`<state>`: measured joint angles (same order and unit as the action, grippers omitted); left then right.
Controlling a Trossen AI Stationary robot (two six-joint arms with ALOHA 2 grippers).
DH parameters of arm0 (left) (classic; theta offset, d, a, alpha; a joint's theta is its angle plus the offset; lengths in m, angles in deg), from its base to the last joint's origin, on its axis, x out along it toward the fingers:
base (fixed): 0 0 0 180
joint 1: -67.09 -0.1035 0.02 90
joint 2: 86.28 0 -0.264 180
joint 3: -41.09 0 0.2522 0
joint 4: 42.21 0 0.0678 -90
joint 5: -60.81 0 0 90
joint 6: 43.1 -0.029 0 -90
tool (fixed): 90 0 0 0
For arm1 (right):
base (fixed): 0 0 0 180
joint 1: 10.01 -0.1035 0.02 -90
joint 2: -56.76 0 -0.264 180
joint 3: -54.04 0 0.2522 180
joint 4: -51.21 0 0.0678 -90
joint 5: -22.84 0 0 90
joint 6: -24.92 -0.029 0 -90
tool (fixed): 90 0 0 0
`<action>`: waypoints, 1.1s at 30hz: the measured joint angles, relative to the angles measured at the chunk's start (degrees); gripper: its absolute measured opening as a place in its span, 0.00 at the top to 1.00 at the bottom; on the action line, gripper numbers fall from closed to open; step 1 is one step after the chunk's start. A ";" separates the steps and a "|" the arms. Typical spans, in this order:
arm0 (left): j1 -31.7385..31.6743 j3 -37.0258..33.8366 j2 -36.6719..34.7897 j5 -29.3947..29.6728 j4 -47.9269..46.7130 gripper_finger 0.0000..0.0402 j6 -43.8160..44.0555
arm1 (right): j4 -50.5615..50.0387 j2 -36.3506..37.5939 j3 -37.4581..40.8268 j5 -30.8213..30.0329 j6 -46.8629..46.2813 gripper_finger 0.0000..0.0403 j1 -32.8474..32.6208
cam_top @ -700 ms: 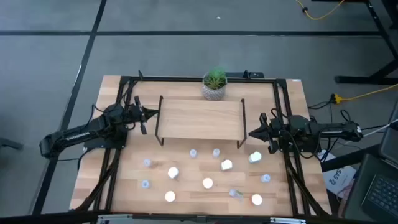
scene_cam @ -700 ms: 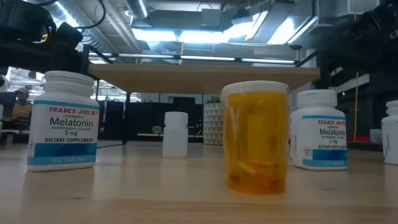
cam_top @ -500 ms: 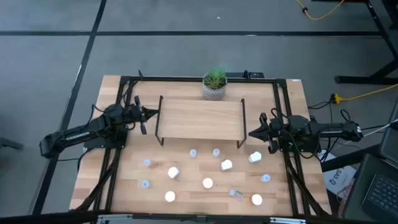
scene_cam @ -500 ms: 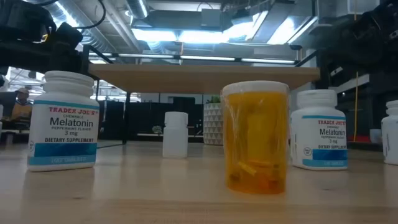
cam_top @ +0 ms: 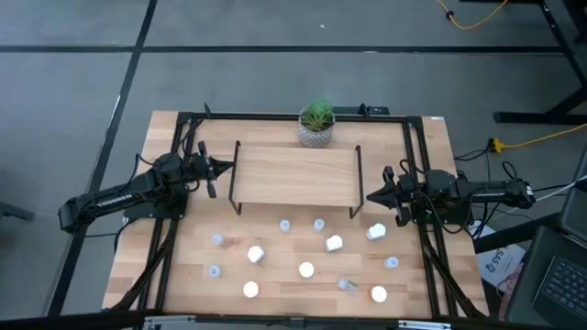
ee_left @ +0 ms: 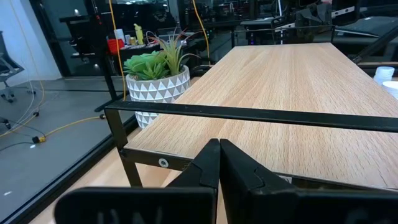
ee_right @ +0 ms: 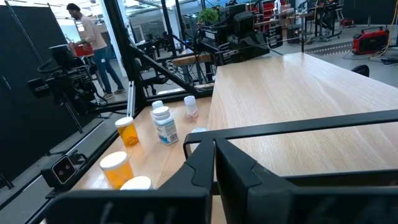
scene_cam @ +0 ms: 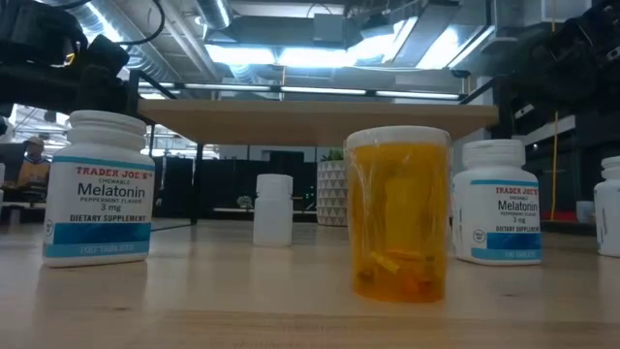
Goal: Pick and place medicine bottles onto shelf by color
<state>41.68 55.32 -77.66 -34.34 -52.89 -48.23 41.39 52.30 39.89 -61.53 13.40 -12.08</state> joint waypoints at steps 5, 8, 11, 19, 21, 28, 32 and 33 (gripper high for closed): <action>-0.01 -0.01 -0.02 -0.01 0.01 1.00 0.00 | 0.00 -0.02 0.01 0.00 -0.02 0.96 0.00; -0.01 -0.01 -0.01 -0.02 0.00 1.00 0.00 | 0.00 -0.01 0.00 0.00 -0.02 0.96 0.00; 0.00 -0.02 0.00 -0.02 0.00 1.00 0.00 | 0.00 -0.02 0.01 0.00 -0.02 0.96 0.00; 0.00 0.00 0.00 0.00 0.02 1.00 0.00 | 0.00 -0.01 0.00 0.00 -0.02 0.96 0.00; 0.00 0.00 0.00 0.00 0.01 1.00 0.00 | 0.00 -0.02 0.01 0.00 -0.02 0.96 0.00; -0.02 -0.01 -0.01 -0.01 0.00 1.00 0.00 | 0.02 -0.01 0.01 0.00 -0.21 0.96 0.00; -0.01 0.00 0.00 0.00 0.00 1.00 0.00 | 0.02 -0.02 -0.01 0.00 -0.45 0.96 0.00; -0.01 0.00 0.00 0.00 0.02 1.00 0.00 | 0.02 -0.01 0.00 0.01 -1.13 0.96 0.00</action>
<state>41.66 55.31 -77.66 -34.34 -52.87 -48.23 41.41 52.29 39.89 -61.52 12.28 -12.08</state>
